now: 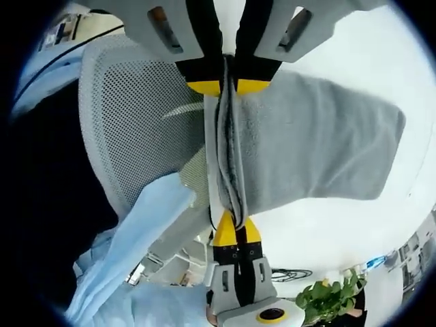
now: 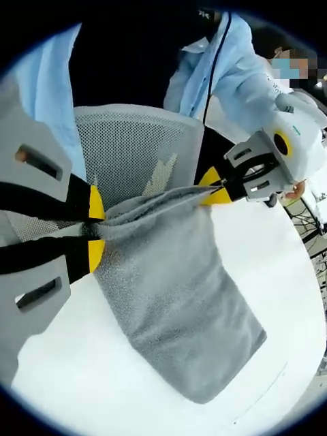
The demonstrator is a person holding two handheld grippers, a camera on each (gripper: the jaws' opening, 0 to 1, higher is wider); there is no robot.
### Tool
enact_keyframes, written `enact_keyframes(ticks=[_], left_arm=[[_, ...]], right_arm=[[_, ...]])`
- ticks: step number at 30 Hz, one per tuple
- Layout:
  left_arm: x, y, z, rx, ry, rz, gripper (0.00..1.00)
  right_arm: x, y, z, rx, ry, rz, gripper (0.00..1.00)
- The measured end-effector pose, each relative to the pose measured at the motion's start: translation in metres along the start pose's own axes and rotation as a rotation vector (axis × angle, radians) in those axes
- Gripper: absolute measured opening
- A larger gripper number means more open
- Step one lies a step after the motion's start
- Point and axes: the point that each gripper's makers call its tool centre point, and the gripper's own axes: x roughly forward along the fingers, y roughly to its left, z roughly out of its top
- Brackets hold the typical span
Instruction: Fold the towel on the table until its edges align and the towel forms a compact rectangular stack.
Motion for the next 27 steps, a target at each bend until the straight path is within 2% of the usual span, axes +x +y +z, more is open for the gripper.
enact_keyframes(ticks=[8, 12, 19, 27], left_arm=[[-0.015, -0.008, 0.008, 0.004, 0.002, -0.034, 0.04], [-0.028, -0.006, 0.012, 0.01, 0.008, -0.029, 0.04], [-0.042, -0.012, 0.028, 0.027, 0.016, -0.008, 0.04], [-0.054, -0.009, 0.034, 0.036, 0.031, -0.017, 0.04]], right_arm=[[-0.012, 0.011, 0.004, -0.019, 0.0, 0.013, 0.05], [-0.02, 0.015, 0.01, -0.026, -0.01, 0.015, 0.05], [-0.035, 0.014, 0.022, -0.043, -0.04, -0.005, 0.05], [-0.047, 0.017, 0.031, -0.066, -0.04, -0.026, 0.05]])
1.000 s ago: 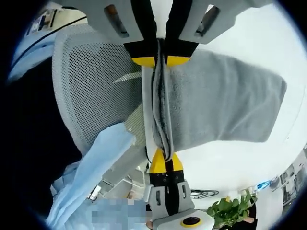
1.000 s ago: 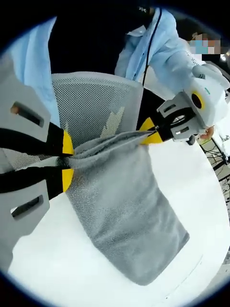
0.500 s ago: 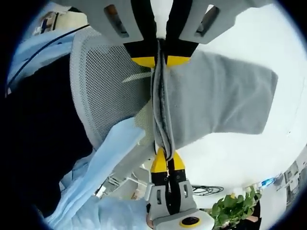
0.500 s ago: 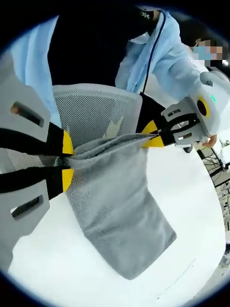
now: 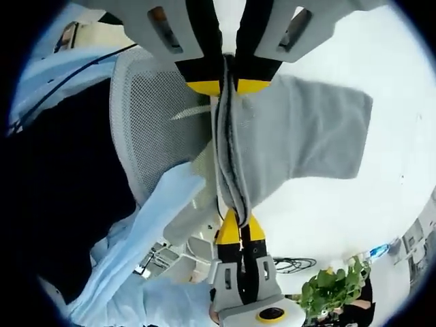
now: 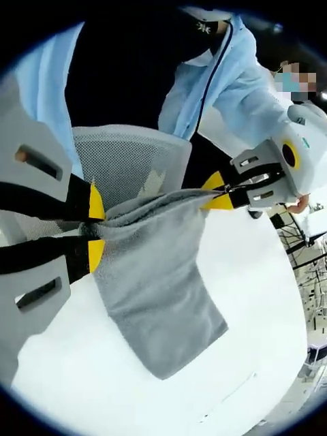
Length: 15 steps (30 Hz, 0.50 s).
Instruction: Fold the towel on the table until its edges align and the towel forms a compact rectangular stack.
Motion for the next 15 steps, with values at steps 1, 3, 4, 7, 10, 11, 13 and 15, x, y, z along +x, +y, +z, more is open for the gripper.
enact_keyframes(ticks=[1, 3, 4, 7, 10, 11, 13, 15], left_arm=[[0.0, -0.001, 0.0, -0.001, -0.001, -0.005, 0.04], [-0.002, -0.004, 0.003, -0.009, -0.001, -0.023, 0.04], [-0.002, -0.004, 0.002, -0.011, -0.004, -0.029, 0.04], [-0.004, -0.001, 0.001, -0.028, -0.009, -0.039, 0.04], [-0.009, -0.001, 0.003, -0.032, -0.016, -0.041, 0.04], [-0.012, 0.001, 0.004, -0.035, -0.019, -0.041, 0.04], [-0.017, 0.003, 0.005, -0.037, -0.025, -0.044, 0.04], [-0.022, 0.004, 0.006, -0.037, -0.025, -0.048, 0.04]], right_arm=[[-0.001, 0.001, 0.001, -0.003, 0.0, 0.001, 0.05], [-0.002, 0.001, 0.002, -0.005, 0.001, 0.002, 0.05], [-0.002, 0.001, 0.002, -0.005, 0.001, 0.003, 0.05], [-0.003, -0.001, 0.005, -0.003, 0.001, 0.003, 0.05], [-0.007, -0.001, 0.007, 0.007, -0.006, 0.017, 0.05], [-0.009, 0.0, 0.008, 0.011, -0.01, 0.022, 0.05], [-0.013, 0.002, 0.012, 0.015, -0.02, 0.034, 0.05], [-0.017, 0.003, 0.015, 0.019, -0.029, 0.042, 0.05]])
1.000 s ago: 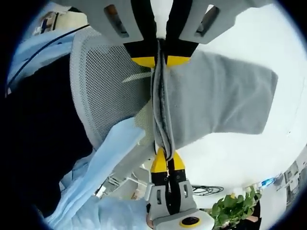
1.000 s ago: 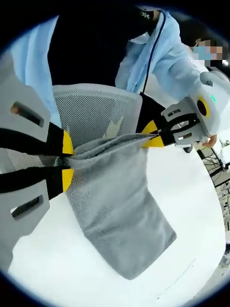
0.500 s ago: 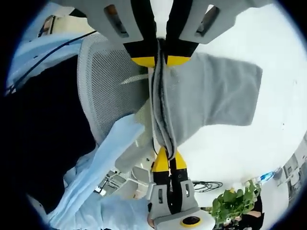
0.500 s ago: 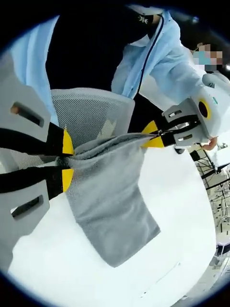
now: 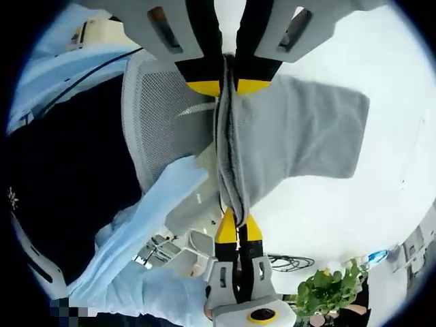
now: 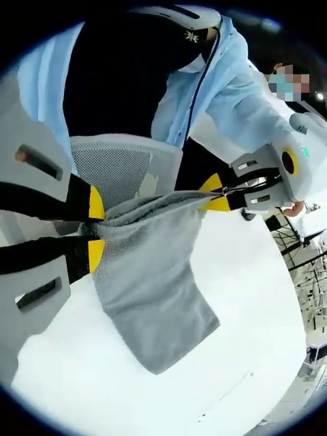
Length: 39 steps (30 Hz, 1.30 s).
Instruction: Fold the towel on the table until its edges align and the towel forms a compact rectangular stack.
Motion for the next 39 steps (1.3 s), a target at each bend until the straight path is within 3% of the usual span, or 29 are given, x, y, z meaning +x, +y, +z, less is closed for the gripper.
enact_keyframes(ticks=[10, 25, 39], left_arm=[[-0.01, 0.027, 0.002, -0.021, -0.023, 0.015, 0.04], [-0.031, 0.09, 0.011, -0.091, -0.06, 0.061, 0.04], [-0.025, 0.128, 0.012, -0.11, -0.065, 0.144, 0.04]], right_arm=[[-0.01, -0.025, 0.016, 0.016, -0.035, -0.044, 0.05], [-0.026, -0.075, 0.043, 0.093, -0.105, -0.098, 0.05], [-0.023, -0.116, 0.05, 0.073, -0.088, -0.22, 0.05]])
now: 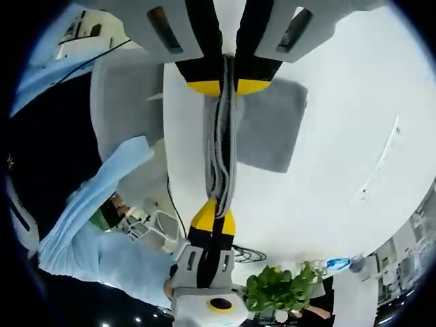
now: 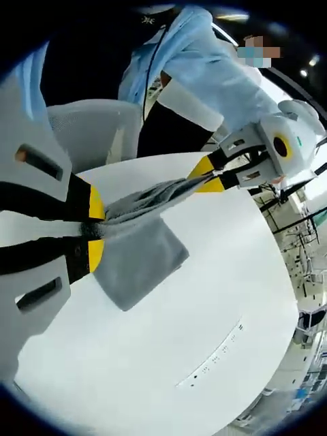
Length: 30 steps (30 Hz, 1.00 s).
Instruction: Fold the towel on the table until its edges align and the towel forms a compact rectangular stack.
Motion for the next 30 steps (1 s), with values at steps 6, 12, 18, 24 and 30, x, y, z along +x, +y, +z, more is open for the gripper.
enact_keyframes(ticks=[6, 12, 18, 24, 30], left_arm=[[0.009, 0.019, -0.002, 0.001, 0.013, 0.043, 0.04], [0.024, 0.038, -0.011, -0.015, 0.028, 0.088, 0.04], [0.038, 0.056, -0.015, -0.019, 0.035, 0.147, 0.04], [0.051, 0.068, -0.019, -0.031, 0.037, 0.179, 0.04], [0.063, 0.079, -0.022, -0.042, 0.047, 0.203, 0.04]], right_arm=[[0.012, -0.015, 0.0, -0.016, 0.013, -0.059, 0.05], [0.027, -0.037, -0.001, -0.036, 0.027, -0.113, 0.05], [0.04, -0.059, 0.0, -0.062, 0.048, -0.167, 0.05], [0.049, -0.068, -0.004, -0.082, 0.072, -0.202, 0.05], [0.061, -0.08, -0.009, -0.12, 0.11, -0.241, 0.05]])
